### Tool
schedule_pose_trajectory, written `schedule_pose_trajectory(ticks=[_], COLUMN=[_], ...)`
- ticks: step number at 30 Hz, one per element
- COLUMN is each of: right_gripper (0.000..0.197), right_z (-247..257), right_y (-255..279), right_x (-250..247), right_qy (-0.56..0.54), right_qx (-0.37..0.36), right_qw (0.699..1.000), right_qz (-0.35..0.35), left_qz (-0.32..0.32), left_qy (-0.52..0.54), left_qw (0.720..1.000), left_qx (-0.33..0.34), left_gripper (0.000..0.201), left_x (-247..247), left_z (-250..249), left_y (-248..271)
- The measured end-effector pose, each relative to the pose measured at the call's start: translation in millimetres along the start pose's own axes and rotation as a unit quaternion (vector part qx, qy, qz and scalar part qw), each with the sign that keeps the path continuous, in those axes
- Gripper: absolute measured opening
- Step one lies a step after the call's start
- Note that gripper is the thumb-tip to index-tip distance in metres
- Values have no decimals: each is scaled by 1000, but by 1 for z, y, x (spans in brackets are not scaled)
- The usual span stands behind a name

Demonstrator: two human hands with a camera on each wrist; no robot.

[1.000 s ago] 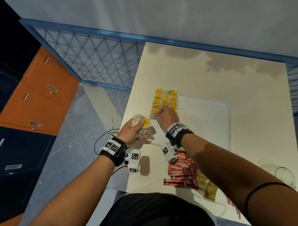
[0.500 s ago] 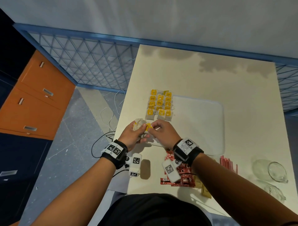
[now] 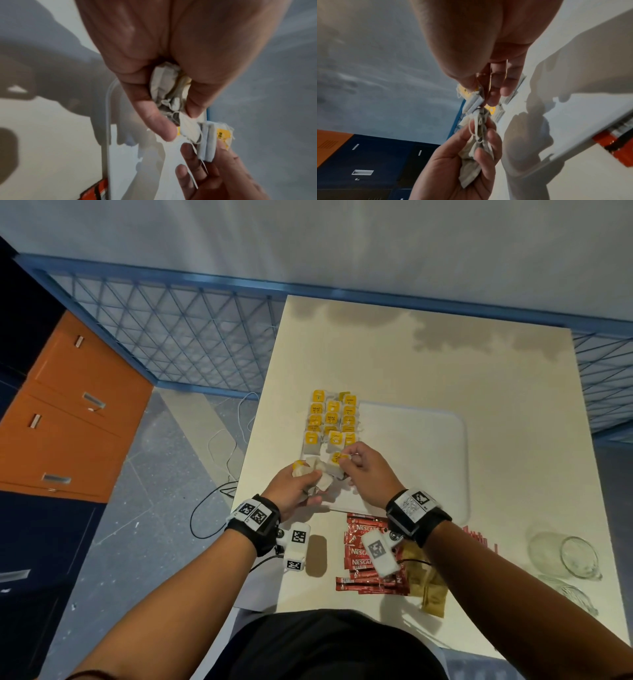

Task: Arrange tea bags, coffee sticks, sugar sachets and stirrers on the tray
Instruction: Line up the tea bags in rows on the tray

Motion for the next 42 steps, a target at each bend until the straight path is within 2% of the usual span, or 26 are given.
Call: schedule_pose_trajectory(ticks=[5,9,11,15,19,25,29,32,35,39,42], right_gripper=[8,11,7,14,11,30,20,20,22,22,23], right_z=[-19,-40,-44,-49,-47,-39,-24,-22,-21,-13,-6], right_y=[-13,-28,-33,-41,-45,-38,-45,-55,-61,-65,-63], right_x=[-27,-37,-38,-39,-40,-40,-21,-13,-11,-6,-3], right_qy=[91,139,150,167,194,246,346,381,398,406,379], right_qx=[27,74,87,103,109,95,52,71,79,75,68], right_qw=[994,984,981,975,970,958,934,920,913,910,922], right_qz=[-60,-79,-91,-106,-98,-115,-77,-55,-55,-48,-37], left_qz=[-29,-17,-8,-1,0,-1,-23,-29,-26,-21,-17], left_qy=[5,-22,-41,-51,-55,-39,-45,-38,-20,5,9], left_qw=[1000,999,999,998,998,999,998,999,999,1000,1000], left_qx=[-2,-16,-25,-35,-38,-36,-27,-20,-9,3,14], left_gripper=[13,16,20,24,19,16,16,26,24,19,17], left_x=[-5,-2,2,9,9,0,-12,-16,-16,-15,-16], left_z=[1,2,1,-4,-7,-2,1,4,3,1,0], left_y=[-9,-16,-18,-23,-24,-17,-10,-7,-2,1,1])
Point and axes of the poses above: each hand's wrist, its own y-axis away from the middle knuckle, its own x-axis out of the palm, z = x × y, the point moved 9 cm from there along -y, towards the middle knuckle, and after that the axes turned 14 degrees about z, right-handed, at the moved point
